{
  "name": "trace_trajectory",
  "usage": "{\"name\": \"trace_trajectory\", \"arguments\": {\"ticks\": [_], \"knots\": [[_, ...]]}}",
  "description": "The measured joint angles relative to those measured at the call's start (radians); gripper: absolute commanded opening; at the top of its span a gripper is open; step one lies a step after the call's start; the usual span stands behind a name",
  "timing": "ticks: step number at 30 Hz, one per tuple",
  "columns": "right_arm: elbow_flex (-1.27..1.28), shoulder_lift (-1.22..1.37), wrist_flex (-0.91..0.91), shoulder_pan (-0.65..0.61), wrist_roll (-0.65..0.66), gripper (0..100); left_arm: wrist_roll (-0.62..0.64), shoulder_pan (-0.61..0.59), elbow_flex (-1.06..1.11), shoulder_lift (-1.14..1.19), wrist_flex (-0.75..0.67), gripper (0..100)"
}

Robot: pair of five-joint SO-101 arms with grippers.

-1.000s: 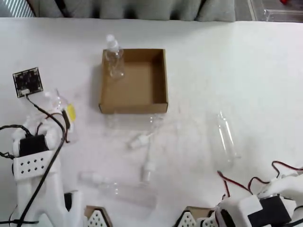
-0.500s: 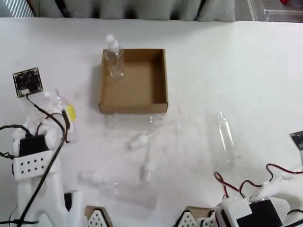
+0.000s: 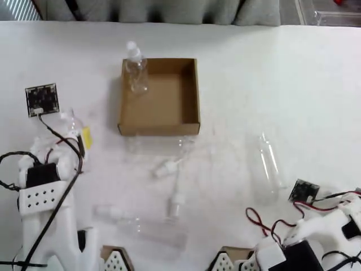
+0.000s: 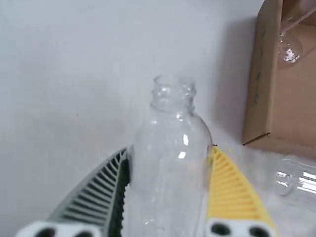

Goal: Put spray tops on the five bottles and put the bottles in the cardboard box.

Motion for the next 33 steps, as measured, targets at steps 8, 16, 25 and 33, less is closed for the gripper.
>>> {"name": "trace_trajectory", "arguments": {"ticks": [8, 16, 25, 33], "knots": [[0.170, -0.018, -0.221, -0.044, 0.025, 33.6, 0.000, 0.000, 0.000, 0.000, 0.000, 6], [0.210, -0.020, -0.310, -0.044, 0.021, 14.2, 0.000, 0.000, 0.000, 0.000, 0.000, 6], [0.210, -0.032, -0.322, -0.049, -0.009, 1.7, 0.000, 0.000, 0.000, 0.000, 0.000, 6], [0.138, -0.066, -0.319, -0.049, -0.328, 1.7, 0.000, 0.003, 0.000, 0.000, 0.000, 6]]}}
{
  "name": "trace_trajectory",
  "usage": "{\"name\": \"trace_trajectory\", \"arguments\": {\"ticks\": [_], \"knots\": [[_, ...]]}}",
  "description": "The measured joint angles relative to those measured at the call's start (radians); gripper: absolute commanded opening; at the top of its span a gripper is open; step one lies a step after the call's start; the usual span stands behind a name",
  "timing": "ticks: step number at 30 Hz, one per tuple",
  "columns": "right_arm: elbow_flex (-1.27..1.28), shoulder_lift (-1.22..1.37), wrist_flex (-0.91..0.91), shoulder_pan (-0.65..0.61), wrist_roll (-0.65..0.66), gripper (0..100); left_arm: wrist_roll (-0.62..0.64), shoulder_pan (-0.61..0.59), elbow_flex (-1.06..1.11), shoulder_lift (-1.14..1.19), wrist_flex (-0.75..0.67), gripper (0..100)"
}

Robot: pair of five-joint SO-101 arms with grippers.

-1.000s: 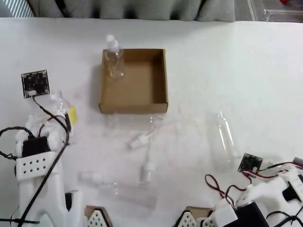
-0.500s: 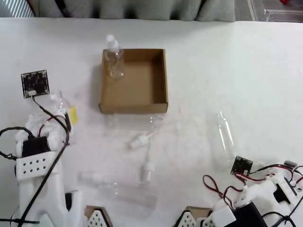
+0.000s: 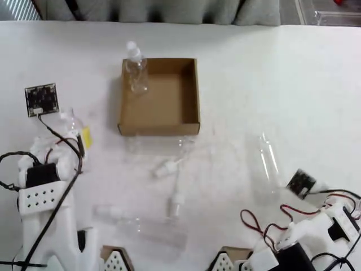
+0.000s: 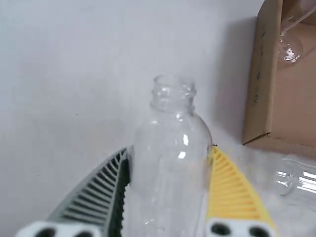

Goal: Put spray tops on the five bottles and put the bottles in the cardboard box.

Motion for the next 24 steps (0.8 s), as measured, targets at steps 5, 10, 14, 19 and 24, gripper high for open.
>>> {"name": "trace_trajectory", "arguments": {"ticks": [5, 10, 14, 19, 24], "knots": [[-0.077, -0.157, 0.232, 0.009, -0.190, 1.7, 0.000, 0.040, -0.009, 0.000, 0.002, 6], [-0.249, -0.350, 0.655, 0.012, -0.491, 1.7, 0.000, 0.051, -0.152, 0.000, 0.112, 6], [-0.373, -0.404, 0.953, -0.026, -0.758, 1.7, 0.000, 0.100, -0.290, 0.000, 0.229, 6], [-0.457, -0.368, 1.076, -0.169, -1.014, 1.7, 0.000, 0.213, -0.374, 0.000, 0.272, 6], [-0.563, -0.244, 1.086, -0.272, -1.226, 1.7, 0.000, 0.353, -0.402, -0.008, 0.272, 6]]}}
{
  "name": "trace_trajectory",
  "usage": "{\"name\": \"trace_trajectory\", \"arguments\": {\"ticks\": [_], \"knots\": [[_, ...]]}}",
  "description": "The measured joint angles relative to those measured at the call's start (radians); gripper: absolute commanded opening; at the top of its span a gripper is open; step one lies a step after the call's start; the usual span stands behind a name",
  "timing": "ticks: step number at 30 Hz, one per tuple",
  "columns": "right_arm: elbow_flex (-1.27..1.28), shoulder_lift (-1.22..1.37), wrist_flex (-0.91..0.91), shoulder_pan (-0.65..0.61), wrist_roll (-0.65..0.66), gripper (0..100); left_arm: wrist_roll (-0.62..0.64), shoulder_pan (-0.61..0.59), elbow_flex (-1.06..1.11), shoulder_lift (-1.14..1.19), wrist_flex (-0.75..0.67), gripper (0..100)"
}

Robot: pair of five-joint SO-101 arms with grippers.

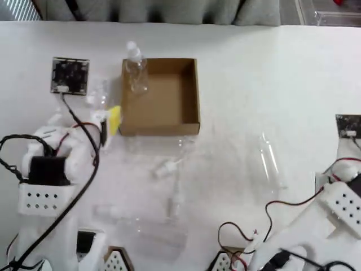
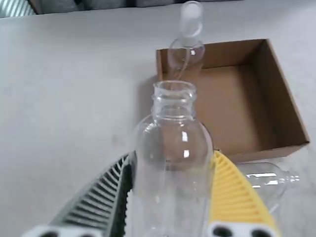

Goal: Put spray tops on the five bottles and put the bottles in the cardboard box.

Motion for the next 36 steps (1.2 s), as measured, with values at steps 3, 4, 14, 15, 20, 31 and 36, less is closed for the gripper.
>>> {"name": "trace_trajectory", "arguments": {"ticks": [3, 4, 14, 15, 20, 31, 36], "knots": [[-0.081, 0.074, 0.046, -0.051, -0.087, 1.7, 0.000, 0.080, 0.003, -0.055, 0.000, 6], [-0.106, 0.097, 0.066, -0.066, -0.110, 1.7, 0.000, 0.098, 0.017, -0.087, -0.002, 6], [-0.315, 0.157, 0.242, -0.282, -0.307, 1.7, 0.000, 0.247, 0.417, -0.479, -0.242, 6], [-0.341, 0.157, 0.261, -0.301, -0.328, 1.7, 0.000, 0.253, 0.445, -0.512, -0.256, 6], [-0.485, 0.157, 0.330, -0.440, -0.459, 1.6, 0.000, 0.319, 0.543, -0.669, -0.302, 6], [-1.010, 0.229, 0.290, -1.163, -0.712, 1.6, 0.000, 0.402, 0.710, -0.778, -0.456, 6], [-1.045, 0.226, 0.195, -1.346, -0.516, 1.6, 0.000, 0.404, 0.763, -0.778, -0.509, 6]]}}
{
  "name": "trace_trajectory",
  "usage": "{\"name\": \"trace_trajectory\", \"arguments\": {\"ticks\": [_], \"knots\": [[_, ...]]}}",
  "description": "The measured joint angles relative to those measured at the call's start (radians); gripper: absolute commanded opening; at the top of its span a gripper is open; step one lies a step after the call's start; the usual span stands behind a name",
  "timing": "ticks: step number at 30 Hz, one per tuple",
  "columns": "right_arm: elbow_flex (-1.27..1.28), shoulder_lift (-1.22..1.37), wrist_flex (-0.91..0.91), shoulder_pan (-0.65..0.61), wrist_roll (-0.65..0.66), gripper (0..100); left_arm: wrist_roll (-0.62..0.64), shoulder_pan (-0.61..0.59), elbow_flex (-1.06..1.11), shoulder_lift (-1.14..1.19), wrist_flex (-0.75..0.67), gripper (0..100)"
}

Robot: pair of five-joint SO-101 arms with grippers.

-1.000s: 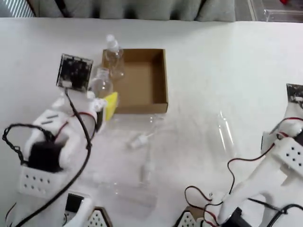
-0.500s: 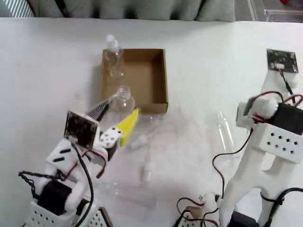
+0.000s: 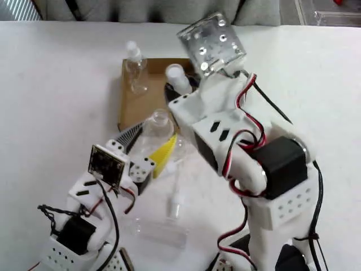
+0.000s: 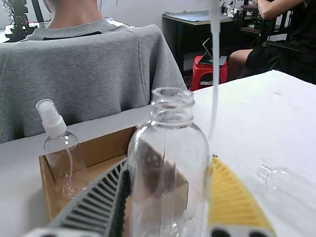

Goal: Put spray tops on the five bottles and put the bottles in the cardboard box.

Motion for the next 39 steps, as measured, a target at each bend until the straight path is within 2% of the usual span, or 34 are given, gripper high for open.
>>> {"name": "trace_trajectory", "arguments": {"ticks": [7, 12, 19, 32, 39], "knots": [[-0.003, -0.074, -0.129, -0.012, 0.032, 1.6, 0.000, 0.006, 0.072, 0.000, -0.084, 6], [-0.005, -0.150, -0.245, -0.021, 0.032, 1.6, 0.000, 0.006, 0.074, 0.000, -0.089, 6], [0.057, -0.259, -0.209, -0.081, 0.034, 2.0, 0.000, 0.006, 0.074, 0.000, -0.089, 6], [0.166, -0.272, -0.249, -0.092, 0.035, 1.7, 0.000, 0.006, 0.100, 0.000, -0.098, 6], [0.170, -0.275, -0.249, -0.160, -0.012, 1.7, 0.000, 0.005, 0.101, 0.000, -0.103, 6]]}}
